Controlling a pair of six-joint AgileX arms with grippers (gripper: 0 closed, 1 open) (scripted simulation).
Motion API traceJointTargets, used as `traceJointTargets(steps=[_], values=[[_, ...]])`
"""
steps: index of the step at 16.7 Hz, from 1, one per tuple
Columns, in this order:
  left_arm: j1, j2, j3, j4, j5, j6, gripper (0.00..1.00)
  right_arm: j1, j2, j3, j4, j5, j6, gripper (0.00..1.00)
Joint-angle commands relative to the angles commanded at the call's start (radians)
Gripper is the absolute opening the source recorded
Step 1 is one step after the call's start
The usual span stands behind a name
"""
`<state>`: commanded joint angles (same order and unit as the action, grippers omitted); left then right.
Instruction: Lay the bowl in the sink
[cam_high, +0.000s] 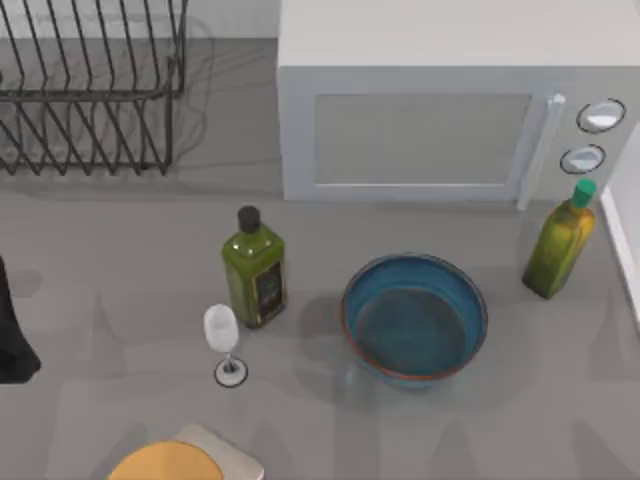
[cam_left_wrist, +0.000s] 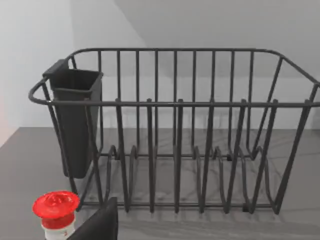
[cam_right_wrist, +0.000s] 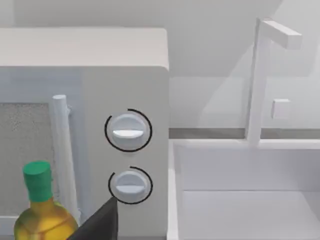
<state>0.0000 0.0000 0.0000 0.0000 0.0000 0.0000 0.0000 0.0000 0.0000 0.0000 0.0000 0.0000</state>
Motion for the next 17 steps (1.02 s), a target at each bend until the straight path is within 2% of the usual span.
traceJointTargets(steps=[3, 7, 11, 17], values=[[0.000, 0.000, 0.000, 0.000, 0.000, 0.000, 1.00, 0.010, 0.010, 0.010, -0.009, -0.004, 0.006, 1.00], [0.000, 0.000, 0.000, 0.000, 0.000, 0.000, 1.00, 0.123, 0.153, 0.148, -0.122, -0.029, 0.086, 1.00], [0.000, 0.000, 0.000, 0.000, 0.000, 0.000, 1.00, 0.274, 0.449, 0.429, -0.323, -0.032, 0.215, 1.00], [0.000, 0.000, 0.000, 0.000, 0.000, 0.000, 1.00, 0.445, 1.064, 0.934, -0.701, -0.002, 0.406, 1.00]])
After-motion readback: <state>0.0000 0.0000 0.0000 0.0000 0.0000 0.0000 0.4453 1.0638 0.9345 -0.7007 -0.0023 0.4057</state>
